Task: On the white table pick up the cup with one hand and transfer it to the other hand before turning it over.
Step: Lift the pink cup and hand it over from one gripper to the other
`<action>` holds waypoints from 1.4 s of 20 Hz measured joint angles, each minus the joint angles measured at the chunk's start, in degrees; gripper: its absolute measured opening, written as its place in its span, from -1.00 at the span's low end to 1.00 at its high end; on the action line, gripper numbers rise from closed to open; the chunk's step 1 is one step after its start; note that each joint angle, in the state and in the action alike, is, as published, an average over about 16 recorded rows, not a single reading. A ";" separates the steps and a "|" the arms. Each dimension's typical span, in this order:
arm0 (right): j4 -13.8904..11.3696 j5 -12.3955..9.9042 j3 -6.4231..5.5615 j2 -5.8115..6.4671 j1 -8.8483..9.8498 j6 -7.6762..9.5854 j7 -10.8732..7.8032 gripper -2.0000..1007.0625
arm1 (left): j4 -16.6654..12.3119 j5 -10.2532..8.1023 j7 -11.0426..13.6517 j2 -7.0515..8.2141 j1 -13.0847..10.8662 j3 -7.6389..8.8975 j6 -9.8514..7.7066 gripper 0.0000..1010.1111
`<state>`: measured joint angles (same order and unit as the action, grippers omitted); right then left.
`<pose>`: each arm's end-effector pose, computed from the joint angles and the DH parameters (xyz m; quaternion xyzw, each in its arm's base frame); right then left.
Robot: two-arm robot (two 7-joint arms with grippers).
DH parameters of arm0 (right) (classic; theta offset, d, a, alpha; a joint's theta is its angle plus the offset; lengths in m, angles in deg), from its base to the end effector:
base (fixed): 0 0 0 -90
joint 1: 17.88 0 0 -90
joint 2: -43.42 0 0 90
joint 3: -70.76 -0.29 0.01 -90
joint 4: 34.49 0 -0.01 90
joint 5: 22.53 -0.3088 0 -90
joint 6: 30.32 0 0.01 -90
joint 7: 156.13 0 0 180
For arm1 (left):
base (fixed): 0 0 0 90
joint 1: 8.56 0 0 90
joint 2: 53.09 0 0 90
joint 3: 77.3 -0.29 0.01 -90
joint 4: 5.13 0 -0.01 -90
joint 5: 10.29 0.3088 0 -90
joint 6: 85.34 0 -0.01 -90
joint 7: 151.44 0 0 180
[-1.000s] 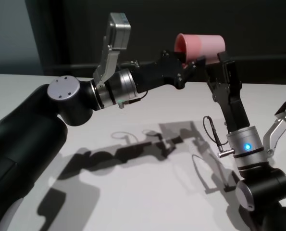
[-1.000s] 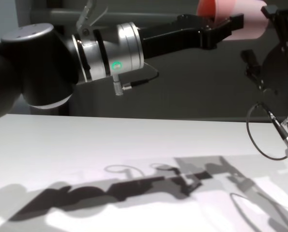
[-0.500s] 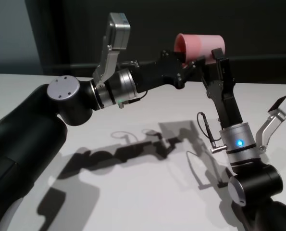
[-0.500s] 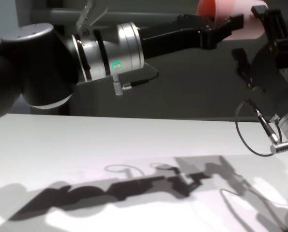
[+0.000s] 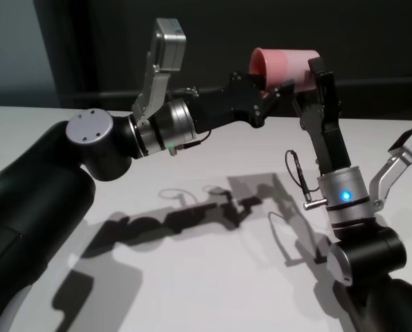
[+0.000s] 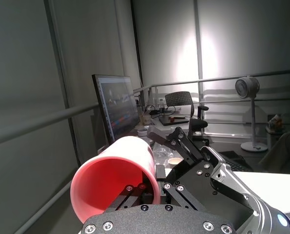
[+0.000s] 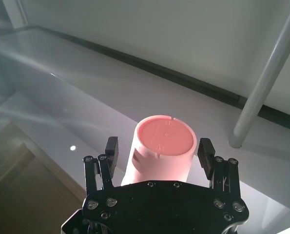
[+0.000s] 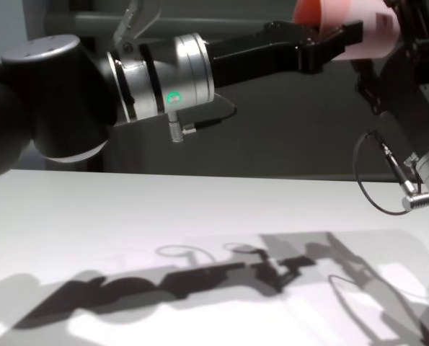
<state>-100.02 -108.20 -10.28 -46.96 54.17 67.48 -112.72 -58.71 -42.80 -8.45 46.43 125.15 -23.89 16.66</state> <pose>0.4107 0.0503 -0.3199 0.5565 0.3747 -0.2170 0.7091 0.5010 -0.0725 -0.2193 -0.0580 -0.0678 0.1319 0.9872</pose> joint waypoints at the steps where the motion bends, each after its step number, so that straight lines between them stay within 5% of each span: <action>1: 0.20 -0.17 0.07 0.02 -0.22 -0.07 -0.13 0.99 | 0.00 0.00 0.00 0.00 0.00 0.00 0.00 -0.91; 15: 3.10 -2.08 1.59 0.28 -3.01 -0.82 -1.38 0.99 | 0.00 0.00 0.00 0.00 0.00 0.00 0.00 -0.91; 28: 3.27 -2.39 2.27 0.62 -3.33 -1.29 -1.01 0.85 | 0.00 0.00 0.00 0.00 0.00 0.00 0.00 -0.91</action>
<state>-96.75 -110.60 -8.01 -46.34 50.84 66.19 -113.73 -58.71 -42.80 -8.45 46.43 125.15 -23.89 16.66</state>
